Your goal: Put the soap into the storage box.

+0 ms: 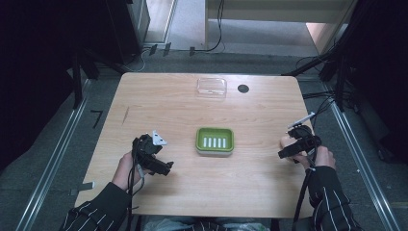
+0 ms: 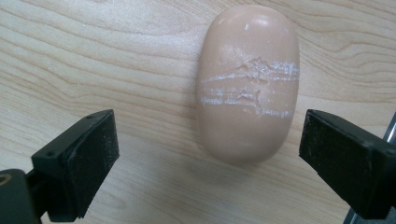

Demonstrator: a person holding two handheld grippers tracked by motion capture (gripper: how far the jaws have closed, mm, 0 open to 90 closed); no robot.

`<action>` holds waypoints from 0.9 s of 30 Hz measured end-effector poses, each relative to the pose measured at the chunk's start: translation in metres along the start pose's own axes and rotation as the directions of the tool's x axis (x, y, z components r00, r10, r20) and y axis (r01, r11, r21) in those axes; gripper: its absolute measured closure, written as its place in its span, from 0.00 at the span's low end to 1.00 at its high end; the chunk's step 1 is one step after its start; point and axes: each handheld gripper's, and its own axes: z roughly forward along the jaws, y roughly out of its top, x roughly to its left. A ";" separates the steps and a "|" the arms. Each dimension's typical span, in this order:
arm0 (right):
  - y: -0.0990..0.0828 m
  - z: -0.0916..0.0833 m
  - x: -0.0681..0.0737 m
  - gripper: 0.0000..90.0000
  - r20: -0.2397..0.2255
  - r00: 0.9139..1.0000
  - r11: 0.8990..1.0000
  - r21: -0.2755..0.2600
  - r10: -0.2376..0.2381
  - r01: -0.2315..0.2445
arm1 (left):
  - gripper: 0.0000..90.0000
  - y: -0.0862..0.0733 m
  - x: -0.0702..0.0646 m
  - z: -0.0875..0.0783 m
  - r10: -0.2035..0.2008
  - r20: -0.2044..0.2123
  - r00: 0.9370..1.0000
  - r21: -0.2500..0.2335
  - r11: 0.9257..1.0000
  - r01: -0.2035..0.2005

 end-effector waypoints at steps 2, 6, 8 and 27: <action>0.001 0.001 0.000 0.06 0.001 1.000 1.000 0.001 0.003 -0.003 | 0.00 0.000 0.000 0.000 0.000 0.001 1.000 0.001 1.000 0.000; 0.005 0.003 -0.001 0.06 0.000 1.000 1.000 0.005 0.003 -0.003 | 0.00 0.000 0.000 0.000 -0.001 0.002 1.000 -0.001 1.000 0.001; 0.006 0.003 -0.002 0.06 0.002 1.000 1.000 0.007 0.000 0.000 | 0.00 0.000 0.000 0.000 0.000 0.002 1.000 0.000 1.000 0.000; 0.024 0.012 -0.009 0.06 -0.006 1.000 1.000 0.001 -0.011 0.011 | 0.00 0.000 0.000 0.001 0.001 0.001 1.000 0.002 1.000 -0.001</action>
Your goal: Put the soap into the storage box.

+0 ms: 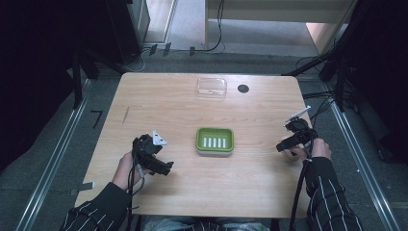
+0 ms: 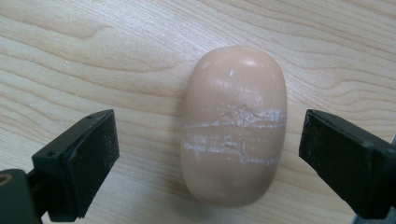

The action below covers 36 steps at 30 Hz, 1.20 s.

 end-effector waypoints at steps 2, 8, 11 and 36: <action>0.001 0.000 0.000 0.06 0.003 1.000 1.000 0.001 0.003 -0.003 | 0.00 0.000 0.000 0.000 0.000 -0.002 1.000 0.001 1.000 0.000; 0.004 0.003 -0.003 0.13 -0.014 1.000 1.000 0.004 -0.004 0.004 | 0.00 0.000 0.000 0.000 0.000 -0.002 1.000 0.001 1.000 0.000; 0.005 0.005 -0.004 0.15 -0.014 1.000 1.000 0.004 0.001 -0.001 | 0.00 0.000 -0.001 0.000 -0.001 -0.002 1.000 0.000 1.000 0.001; 0.000 0.018 -0.014 0.35 0.008 1.000 0.998 0.055 0.022 -0.022 | 0.00 0.000 -0.001 0.000 -0.001 0.000 1.000 -0.001 1.000 0.001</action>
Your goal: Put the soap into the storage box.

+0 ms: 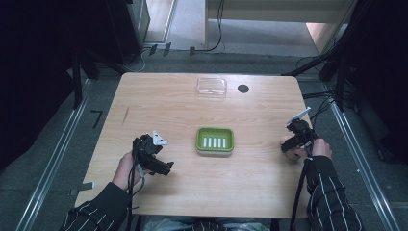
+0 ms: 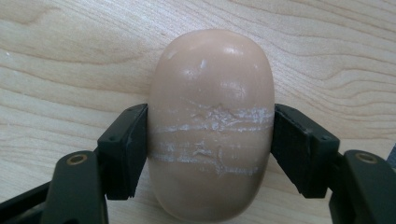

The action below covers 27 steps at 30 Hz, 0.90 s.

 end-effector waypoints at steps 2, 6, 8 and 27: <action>0.000 0.000 0.000 0.35 -0.002 1.000 1.000 0.002 0.004 -0.004 | 0.00 0.000 0.000 0.000 -0.001 -0.001 1.000 -0.001 1.000 0.001; 0.000 0.001 0.000 0.35 -0.002 1.000 1.000 0.003 0.004 -0.004 | 0.00 0.000 0.000 0.000 0.000 0.000 1.000 0.000 1.000 0.000; 0.000 0.002 0.000 0.36 -0.004 1.000 1.000 0.008 0.002 -0.002 | 0.00 0.000 0.000 0.000 0.000 0.000 1.000 -0.001 1.000 0.000; -0.002 -0.005 -0.001 0.37 0.001 1.000 1.000 0.005 -0.009 0.009 | 0.00 0.000 0.000 0.000 0.000 0.002 1.000 -0.004 1.000 0.000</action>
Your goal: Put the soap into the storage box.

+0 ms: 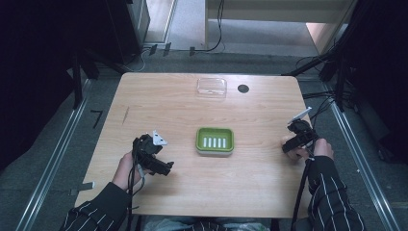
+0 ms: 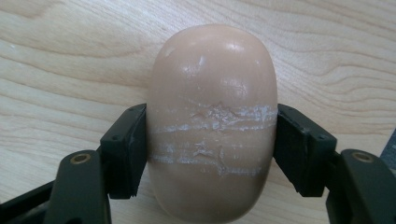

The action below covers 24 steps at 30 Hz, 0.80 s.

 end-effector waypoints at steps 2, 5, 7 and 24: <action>0.000 -0.003 0.001 0.37 0.002 1.000 1.000 -0.006 -0.010 0.010 | 0.00 0.000 0.000 0.000 0.000 0.000 1.000 0.000 1.000 0.000; 0.001 -0.007 0.002 0.37 -0.001 1.000 0.999 -0.019 -0.027 0.027 | 0.00 0.000 0.001 0.000 0.001 0.001 1.000 0.000 1.000 -0.001; 0.001 -0.009 0.004 0.37 -0.003 0.999 0.999 -0.027 -0.034 0.034 | 0.00 0.000 0.001 -0.001 0.001 0.001 1.000 0.001 1.000 -0.001; 0.001 -0.020 0.013 0.37 -0.010 0.996 0.995 -0.051 -0.090 0.089 | 0.00 0.000 0.001 -0.002 0.001 -0.004 1.000 -0.006 1.000 -0.001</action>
